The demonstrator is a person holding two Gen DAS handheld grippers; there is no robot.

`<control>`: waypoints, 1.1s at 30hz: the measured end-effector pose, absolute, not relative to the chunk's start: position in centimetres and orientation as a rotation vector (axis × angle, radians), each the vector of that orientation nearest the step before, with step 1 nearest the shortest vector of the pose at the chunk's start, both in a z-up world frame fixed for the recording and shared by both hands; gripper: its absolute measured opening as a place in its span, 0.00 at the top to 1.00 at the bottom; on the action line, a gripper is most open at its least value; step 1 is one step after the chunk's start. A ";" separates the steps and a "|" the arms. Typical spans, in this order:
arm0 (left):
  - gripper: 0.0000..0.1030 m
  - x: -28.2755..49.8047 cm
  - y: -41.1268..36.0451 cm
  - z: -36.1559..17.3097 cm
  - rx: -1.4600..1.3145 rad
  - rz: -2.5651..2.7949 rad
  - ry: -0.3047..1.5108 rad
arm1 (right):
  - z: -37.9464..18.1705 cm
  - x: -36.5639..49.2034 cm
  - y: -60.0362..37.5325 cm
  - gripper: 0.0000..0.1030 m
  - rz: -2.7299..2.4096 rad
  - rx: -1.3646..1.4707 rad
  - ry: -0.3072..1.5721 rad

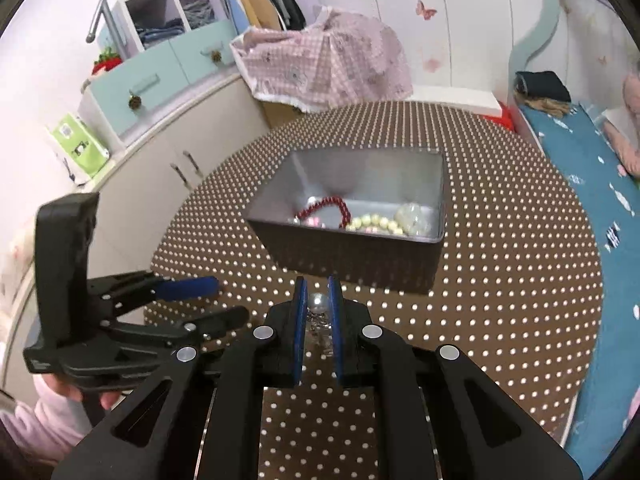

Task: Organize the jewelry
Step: 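Move the right gripper to the silver charm cluster and grasp it, then carry the silver charm into the tin and open the right gripper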

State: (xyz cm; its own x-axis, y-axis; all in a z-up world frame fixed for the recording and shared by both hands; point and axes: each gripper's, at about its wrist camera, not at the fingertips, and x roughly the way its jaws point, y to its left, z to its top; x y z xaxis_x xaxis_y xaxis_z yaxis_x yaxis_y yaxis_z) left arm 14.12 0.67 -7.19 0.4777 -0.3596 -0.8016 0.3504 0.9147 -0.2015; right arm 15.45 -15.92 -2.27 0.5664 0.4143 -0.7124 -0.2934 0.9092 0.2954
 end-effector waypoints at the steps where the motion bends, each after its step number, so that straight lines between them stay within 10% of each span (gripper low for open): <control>1: 0.48 14.1 0.6 -7.0 -0.012 -0.433 0.975 | -1.8 15.4 -16.0 0.89 0.419 0.145 0.865; 28: 0.50 22.4 -0.2 -3.8 -0.074 -0.326 0.981 | 2.9 18.6 -20.9 0.89 0.380 0.255 0.860; 33: 0.76 23.1 -0.5 -4.1 -0.122 -0.399 1.038 | 4.0 19.9 -21.6 0.89 0.362 0.266 0.872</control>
State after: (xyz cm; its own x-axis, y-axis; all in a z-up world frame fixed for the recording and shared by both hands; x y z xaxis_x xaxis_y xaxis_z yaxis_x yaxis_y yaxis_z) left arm 23.05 -0.51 -4.14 0.4436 -0.3779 -0.8127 0.2641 0.9216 -0.2844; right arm 19.88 -21.57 4.02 0.5886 0.4139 -0.6944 -0.1999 0.9068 0.3711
